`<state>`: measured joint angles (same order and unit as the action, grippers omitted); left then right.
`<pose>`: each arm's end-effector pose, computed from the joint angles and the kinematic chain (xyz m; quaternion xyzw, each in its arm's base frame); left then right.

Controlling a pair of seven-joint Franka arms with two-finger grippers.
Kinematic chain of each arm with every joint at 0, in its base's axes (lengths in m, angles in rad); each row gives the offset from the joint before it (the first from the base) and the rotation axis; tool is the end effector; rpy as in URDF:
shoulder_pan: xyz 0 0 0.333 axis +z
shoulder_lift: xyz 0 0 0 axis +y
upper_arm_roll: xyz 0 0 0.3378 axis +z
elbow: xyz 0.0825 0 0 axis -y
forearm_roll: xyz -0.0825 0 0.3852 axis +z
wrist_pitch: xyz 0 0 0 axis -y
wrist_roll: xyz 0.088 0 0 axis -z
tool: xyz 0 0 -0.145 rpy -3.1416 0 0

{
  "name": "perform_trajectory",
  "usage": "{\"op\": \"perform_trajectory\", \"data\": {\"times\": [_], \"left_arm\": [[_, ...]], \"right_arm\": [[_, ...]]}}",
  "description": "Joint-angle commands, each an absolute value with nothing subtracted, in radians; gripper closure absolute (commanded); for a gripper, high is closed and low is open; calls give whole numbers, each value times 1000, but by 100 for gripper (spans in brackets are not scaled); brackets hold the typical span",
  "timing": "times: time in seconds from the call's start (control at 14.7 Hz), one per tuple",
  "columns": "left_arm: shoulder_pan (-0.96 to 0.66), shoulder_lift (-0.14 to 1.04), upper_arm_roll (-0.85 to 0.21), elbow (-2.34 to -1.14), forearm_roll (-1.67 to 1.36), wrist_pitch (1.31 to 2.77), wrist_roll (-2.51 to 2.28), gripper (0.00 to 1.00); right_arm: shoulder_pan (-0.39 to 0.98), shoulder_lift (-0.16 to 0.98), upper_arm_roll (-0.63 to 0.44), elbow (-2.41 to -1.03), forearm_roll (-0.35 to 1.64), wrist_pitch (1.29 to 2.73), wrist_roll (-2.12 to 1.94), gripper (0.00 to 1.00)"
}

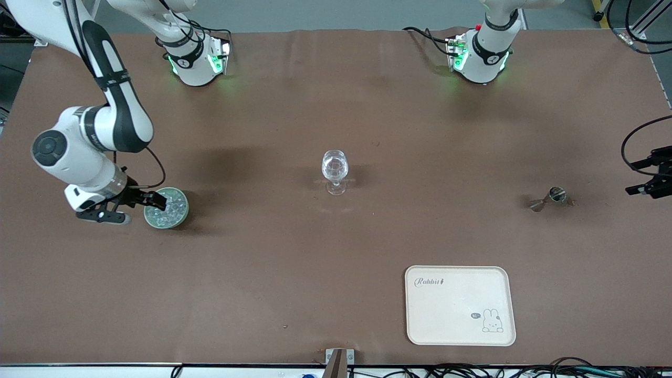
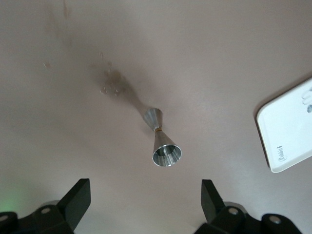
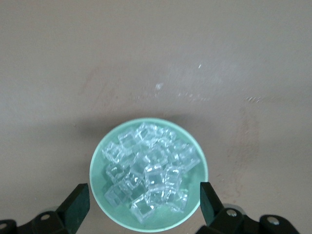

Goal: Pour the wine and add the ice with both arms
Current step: 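Reach the right gripper to the ice dish while the left gripper reaches the jigger, then grasp an ice cube with the right gripper while the left gripper grasps the jigger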

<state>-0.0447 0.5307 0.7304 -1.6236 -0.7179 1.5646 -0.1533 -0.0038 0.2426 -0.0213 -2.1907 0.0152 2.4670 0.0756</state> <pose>0.5676 0.2723 0.3388 0.8429 0.4650 -0.1550 0.2222 0.5671 -0.0139 0.2603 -0.9983 0.0558 -0.0168 0.0027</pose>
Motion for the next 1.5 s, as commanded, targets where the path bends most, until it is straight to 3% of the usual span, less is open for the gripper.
{"op": "perform_trajectory", "data": {"times": [0.0, 0.89, 1.16, 1.43], "left_arm": [[-43, 653, 791, -1592, -849, 1506, -178, 0], [51, 1004, 784, -1601, -1216, 1243, -224, 0], [54, 1023, 755, -1609, -1256, 1229, -316, 0], [55, 1022, 747, -1638, -1299, 1227, -345, 0]], "right_arm": [[-5, 236, -20, -2233, 6, 2500, 81, 0], [-11, 308, -21, -2253, 6, 2609, 71, 23], [-11, 311, -21, -2253, 6, 2609, 69, 27], [-11, 316, -21, -2253, 6, 2609, 69, 38]]}}
